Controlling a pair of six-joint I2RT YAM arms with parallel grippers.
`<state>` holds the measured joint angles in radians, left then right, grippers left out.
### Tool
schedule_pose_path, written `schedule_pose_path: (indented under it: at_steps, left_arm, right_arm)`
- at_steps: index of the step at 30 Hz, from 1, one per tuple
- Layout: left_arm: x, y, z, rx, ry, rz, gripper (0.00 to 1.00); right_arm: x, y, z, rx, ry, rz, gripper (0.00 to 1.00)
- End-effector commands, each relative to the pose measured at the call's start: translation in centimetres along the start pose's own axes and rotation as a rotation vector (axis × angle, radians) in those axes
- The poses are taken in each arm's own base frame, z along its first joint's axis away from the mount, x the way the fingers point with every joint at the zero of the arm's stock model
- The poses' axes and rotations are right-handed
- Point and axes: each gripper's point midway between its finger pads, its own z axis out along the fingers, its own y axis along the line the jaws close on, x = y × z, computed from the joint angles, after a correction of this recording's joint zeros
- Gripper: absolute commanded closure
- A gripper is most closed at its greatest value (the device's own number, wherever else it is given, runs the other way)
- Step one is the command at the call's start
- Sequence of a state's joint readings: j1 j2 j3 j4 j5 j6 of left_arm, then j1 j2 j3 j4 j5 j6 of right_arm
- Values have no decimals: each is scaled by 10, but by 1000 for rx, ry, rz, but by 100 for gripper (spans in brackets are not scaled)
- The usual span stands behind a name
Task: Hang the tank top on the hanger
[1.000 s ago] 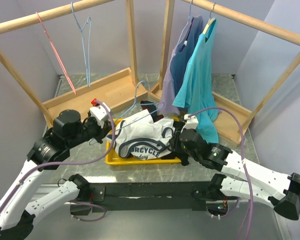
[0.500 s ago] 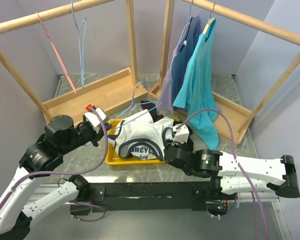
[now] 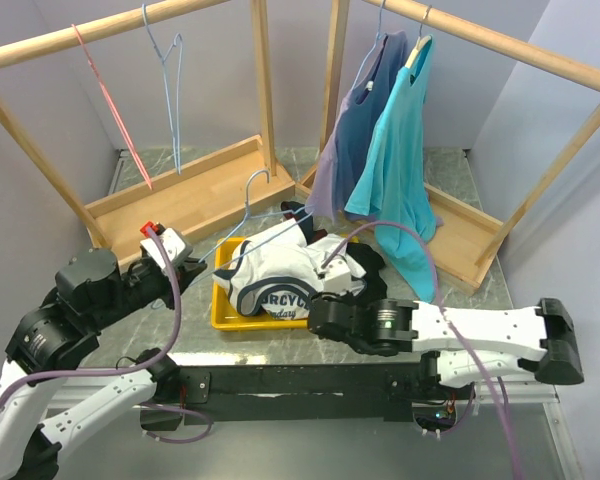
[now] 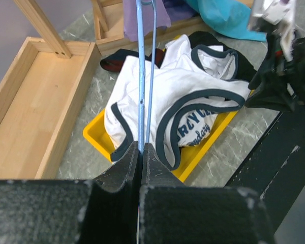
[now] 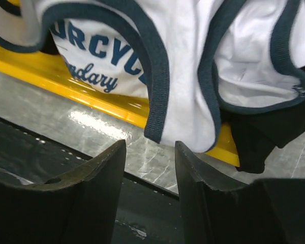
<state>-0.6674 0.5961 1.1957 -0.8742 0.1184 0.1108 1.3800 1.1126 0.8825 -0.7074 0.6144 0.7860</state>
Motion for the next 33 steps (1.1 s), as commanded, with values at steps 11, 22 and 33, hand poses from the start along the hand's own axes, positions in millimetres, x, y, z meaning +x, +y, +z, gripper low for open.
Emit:
schedule_pose_path:
  at_steps: [11, 22, 33]
  left_arm:
    - [15, -13, -34, 75, -8, 146, 99]
    - [40, -45, -48, 259, 15, 216, 99]
    - [56, -49, -37, 304, 97, 215, 99]
  right_arm:
    - [-7, -5, 38, 132, 36, -27, 49]
    - [-33, -34, 42, 90, -16, 85, 89]
    - [-68, -44, 38, 77, -78, 129, 91]
